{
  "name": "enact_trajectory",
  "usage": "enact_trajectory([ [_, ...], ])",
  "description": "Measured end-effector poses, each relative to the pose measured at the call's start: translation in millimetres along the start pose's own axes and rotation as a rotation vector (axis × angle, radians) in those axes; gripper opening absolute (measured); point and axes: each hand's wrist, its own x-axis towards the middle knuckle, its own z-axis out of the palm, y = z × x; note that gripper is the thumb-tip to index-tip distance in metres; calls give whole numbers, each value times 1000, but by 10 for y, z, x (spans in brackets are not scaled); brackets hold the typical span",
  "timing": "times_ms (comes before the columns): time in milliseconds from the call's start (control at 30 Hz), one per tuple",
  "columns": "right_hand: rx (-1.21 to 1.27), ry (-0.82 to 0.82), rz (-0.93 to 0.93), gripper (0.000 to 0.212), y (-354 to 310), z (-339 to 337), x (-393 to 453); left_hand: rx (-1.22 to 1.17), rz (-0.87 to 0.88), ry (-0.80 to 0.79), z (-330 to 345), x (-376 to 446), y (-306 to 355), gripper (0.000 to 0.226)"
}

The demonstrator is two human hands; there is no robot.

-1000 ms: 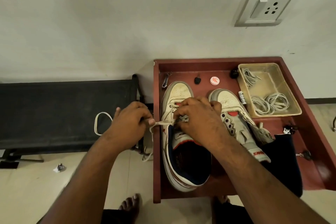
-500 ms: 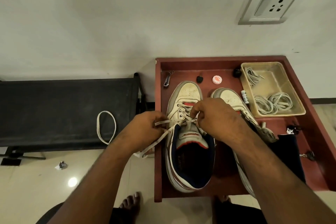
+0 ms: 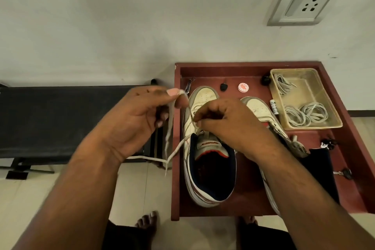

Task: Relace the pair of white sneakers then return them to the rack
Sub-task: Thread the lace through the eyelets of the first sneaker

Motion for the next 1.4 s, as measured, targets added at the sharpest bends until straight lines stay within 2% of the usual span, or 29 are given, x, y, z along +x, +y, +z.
enact_trajectory([
  [100,229,-173,-18,33,-51,79,-49,-78,100,-77,56,-35,144,26],
  [167,357,-271,-72,44,-72,150,-52,-97,110,-16,119,-42,184,21],
  [233,500,-330,-74,44,-85,181,-57,-122,104,106,147,-13,171,18],
  [367,620,-185,-1,19,-95,42,-73,-254,107,430,-54,142,1,16],
  [467,632,-30,40,17,19,-257,-68,-250,-1,767,-311,256,-287,11],
  [533,601,52,54,15,106,-405,-62,-120,-109,917,-389,300,-475,26],
  [600,527,99,39,12,151,-427,-39,156,-94,956,-333,308,-556,44],
  [633,485,94,29,12,158,-397,-23,260,-46,880,-251,306,-528,50],
  [700,446,58,34,16,164,-303,10,223,36,494,-1,300,-418,55],
  [767,428,22,44,25,175,-225,38,137,18,121,238,261,-346,48],
  [800,415,16,49,30,181,-210,50,173,10,34,296,242,-341,40],
  [867,400,15,76,35,193,-244,57,325,9,5,258,243,-379,22],
  [933,374,9,117,32,229,-351,40,438,-38,74,88,251,-403,10],
  [967,356,12,135,30,255,-421,26,466,-71,179,-33,256,-415,6],
  [1067,281,100,146,16,326,-577,8,662,-106,669,-388,251,-467,8],
  [1100,264,132,139,13,336,-581,10,770,-94,734,-400,242,-481,12],
  [1133,256,144,131,14,323,-548,12,820,-63,709,-345,248,-481,25],
  [1167,247,133,120,15,308,-489,21,779,-7,602,-256,273,-502,38],
  [1233,226,54,96,14,242,-317,44,522,73,282,42,295,-479,49],
  [1300,223,4,80,17,209,-178,68,380,95,70,266,290,-458,42],
  [1400,249,34,91,24,264,-162,103,430,83,75,241,300,-462,20],
])
